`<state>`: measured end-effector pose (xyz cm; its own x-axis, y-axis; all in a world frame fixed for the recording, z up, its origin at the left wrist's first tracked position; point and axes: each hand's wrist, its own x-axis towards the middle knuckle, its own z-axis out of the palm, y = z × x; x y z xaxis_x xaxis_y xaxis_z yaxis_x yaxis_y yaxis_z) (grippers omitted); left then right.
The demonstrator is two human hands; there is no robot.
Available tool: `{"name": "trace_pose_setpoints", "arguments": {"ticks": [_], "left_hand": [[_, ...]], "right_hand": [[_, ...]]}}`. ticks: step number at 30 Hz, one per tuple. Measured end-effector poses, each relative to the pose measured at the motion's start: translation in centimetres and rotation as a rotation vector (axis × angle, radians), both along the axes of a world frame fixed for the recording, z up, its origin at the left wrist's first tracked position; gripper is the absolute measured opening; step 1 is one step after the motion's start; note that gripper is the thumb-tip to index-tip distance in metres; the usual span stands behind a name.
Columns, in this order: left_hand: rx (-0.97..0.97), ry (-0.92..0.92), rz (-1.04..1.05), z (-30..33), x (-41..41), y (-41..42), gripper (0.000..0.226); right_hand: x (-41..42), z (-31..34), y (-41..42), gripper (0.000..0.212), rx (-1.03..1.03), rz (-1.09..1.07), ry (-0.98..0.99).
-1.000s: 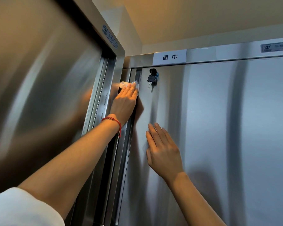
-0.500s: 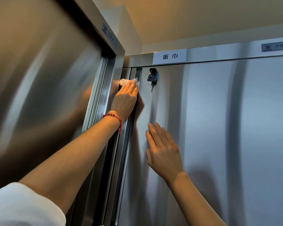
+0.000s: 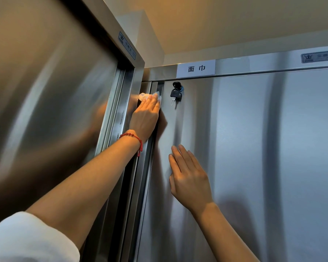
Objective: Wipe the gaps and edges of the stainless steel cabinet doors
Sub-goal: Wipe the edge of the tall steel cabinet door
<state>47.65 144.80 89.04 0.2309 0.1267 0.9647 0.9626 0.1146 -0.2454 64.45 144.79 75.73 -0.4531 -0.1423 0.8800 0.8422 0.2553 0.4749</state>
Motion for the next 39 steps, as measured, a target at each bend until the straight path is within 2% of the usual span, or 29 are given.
{"name": "trace_pose_setpoints", "arguments": {"ticks": [6,39], "left_hand": [[-0.010,-0.004,0.014,1.8,0.0,-0.3,0.051],[0.008,-0.006,-0.045,2.0,-0.5,0.4,0.051]], "right_hand": [[0.0,0.0,0.1,0.048,-0.011,-0.007,-0.006],[0.0,0.0,0.0,0.047,0.012,-0.019,0.003]]}}
